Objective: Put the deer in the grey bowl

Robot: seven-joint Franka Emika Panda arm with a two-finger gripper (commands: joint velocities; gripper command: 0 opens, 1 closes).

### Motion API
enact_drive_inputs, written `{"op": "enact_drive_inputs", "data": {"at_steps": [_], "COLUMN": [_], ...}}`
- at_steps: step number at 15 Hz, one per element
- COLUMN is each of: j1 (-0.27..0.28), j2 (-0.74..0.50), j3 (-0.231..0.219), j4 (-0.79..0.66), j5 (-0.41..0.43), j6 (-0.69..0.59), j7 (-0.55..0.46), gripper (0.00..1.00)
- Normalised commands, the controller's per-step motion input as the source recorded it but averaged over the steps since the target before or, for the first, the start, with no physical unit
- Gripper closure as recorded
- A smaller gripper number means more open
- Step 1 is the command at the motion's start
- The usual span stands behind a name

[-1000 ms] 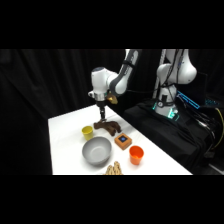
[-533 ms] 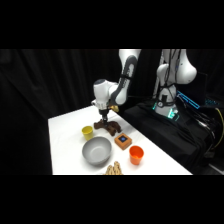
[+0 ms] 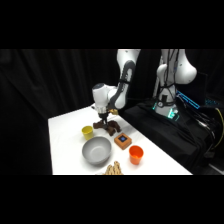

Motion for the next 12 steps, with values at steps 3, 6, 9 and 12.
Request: {"op": "enact_drive_inputs", "data": {"at_steps": [3, 6, 9, 12], "j1": [0.043, 0.029, 0.092, 0.190], "j2": [-0.04, -0.20, -0.50, -0.65], "j3": [-0.057, -0.069, -0.130, -0.175], "j4": [0.07, 0.03, -0.10, -0.09], "j5": [0.050, 0.027, -0.085, -0.291], "j6": [-0.05, -0.21, -0.38, -0.53], "j7": [-0.05, -0.08, -0.06, 0.09], "gripper": [0.91, 0.94, 0.97, 0.95]}}
